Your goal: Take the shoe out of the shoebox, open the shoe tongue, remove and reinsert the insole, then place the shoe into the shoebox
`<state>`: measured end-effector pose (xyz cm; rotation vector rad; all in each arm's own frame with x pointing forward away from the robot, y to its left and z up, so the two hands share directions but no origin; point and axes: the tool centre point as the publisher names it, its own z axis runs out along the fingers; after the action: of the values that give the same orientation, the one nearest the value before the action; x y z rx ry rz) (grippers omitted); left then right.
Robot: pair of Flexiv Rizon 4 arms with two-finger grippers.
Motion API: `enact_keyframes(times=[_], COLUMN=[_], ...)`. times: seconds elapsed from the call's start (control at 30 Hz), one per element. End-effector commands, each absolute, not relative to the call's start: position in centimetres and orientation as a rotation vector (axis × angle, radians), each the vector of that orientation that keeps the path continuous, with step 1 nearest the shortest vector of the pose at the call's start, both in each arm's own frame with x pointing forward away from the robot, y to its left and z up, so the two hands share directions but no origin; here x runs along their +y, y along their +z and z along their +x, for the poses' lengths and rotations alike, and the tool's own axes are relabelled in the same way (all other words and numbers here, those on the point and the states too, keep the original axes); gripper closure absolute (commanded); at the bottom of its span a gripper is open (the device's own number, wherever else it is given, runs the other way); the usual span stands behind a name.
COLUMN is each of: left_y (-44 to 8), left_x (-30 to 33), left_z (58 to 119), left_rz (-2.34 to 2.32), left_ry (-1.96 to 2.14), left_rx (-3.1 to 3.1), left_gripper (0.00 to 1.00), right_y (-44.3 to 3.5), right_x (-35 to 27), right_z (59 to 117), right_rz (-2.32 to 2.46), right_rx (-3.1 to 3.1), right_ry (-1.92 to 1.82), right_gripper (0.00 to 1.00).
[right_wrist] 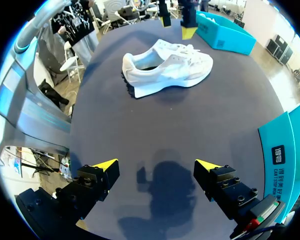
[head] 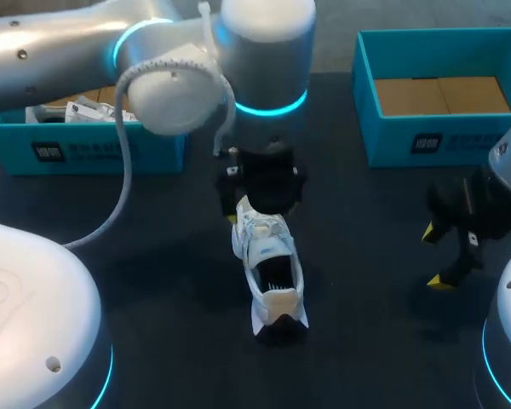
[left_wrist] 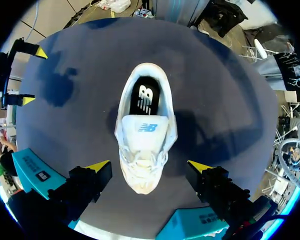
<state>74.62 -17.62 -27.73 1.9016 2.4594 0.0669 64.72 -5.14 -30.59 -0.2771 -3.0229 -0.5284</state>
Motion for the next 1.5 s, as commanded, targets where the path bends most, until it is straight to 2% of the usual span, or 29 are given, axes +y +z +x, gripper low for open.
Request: enact_keyframes(times=[0.03, 0.07, 0.1, 0.13, 0.17, 0.3, 0.37, 0.53, 0.57, 0.73, 0.9, 1.17, 1.5], left_y=[-26.6, -26.5, -26.5, -26.5, -26.6, -26.6, -26.6, -27.3, -27.4, -27.7, -28.1, -29.4, -31.8], left_x=[-16.5, -16.5, -16.4, -16.4, -16.4, -16.3, -16.2, -16.4, -16.4, -16.5, -16.6, -17.2, -18.0], left_z=[75.1, 75.2, 75.3, 75.4, 75.5, 75.7, 75.8, 75.3, 75.2, 75.0, 74.6, 74.1, 72.9], left_rz=[1.908, 1.907, 1.909, 1.906, 1.904, 1.896, 1.894, 1.893, 1.895, 1.912, 1.933, 1.956, 1.992], left_ry=[0.027, 0.023, 0.018, 0.015, 0.015, 0.006, 0.003, 0.003, 0.002, -0.006, -0.012, -0.009, -0.027], left_rx=[2.451, 2.45, 2.448, 2.446, 2.446, 2.451, 2.452, 2.451, 2.451, 2.452, 2.45, 2.453, 2.456], left_gripper=[0.0, 0.08, 0.33, 0.52, 0.58, 0.69, 0.78, 0.89, 1.0, 1.0, 0.84, 0.73, 0.71], right_y=[-30.6, -30.6, -30.6, -30.6, -30.6, -30.6, -30.6, -30.6, -30.6, -30.6, -30.6, -30.6, -30.6], right_x=[-5.2, -5.2, -5.2, -5.2, -5.2, -5.2, -5.2, -5.2, -5.2, -5.2, -5.2, -5.2, -5.2], right_z=[64.5, 64.5, 64.5, 64.5, 64.5, 64.5, 64.5, 64.5, 64.5, 64.5, 64.5, 64.5, 64.5], right_rz=[-0.278, -0.278, -0.278, -0.278, -0.278, -0.278, -0.278, -0.278, -0.278, -0.278, -0.278, -0.278, -0.278], right_rx=[-3.026, -3.026, -3.026, -3.026, -3.026, -3.026, -3.026, -3.026, -3.026, -3.026, -3.026, -3.026, -3.026], right_ry=[-0.528, -0.528, -0.528, -0.528, -0.528, -0.528, -0.528, -0.528, -0.528, -0.528, -0.528, -0.528, -0.528], right_gripper=[0.0, 0.0, 0.0, 0.0, 0.0, 0.0, 0.0, 0.0, 0.0, 0.0, 0.0, 0.0, 0.0])
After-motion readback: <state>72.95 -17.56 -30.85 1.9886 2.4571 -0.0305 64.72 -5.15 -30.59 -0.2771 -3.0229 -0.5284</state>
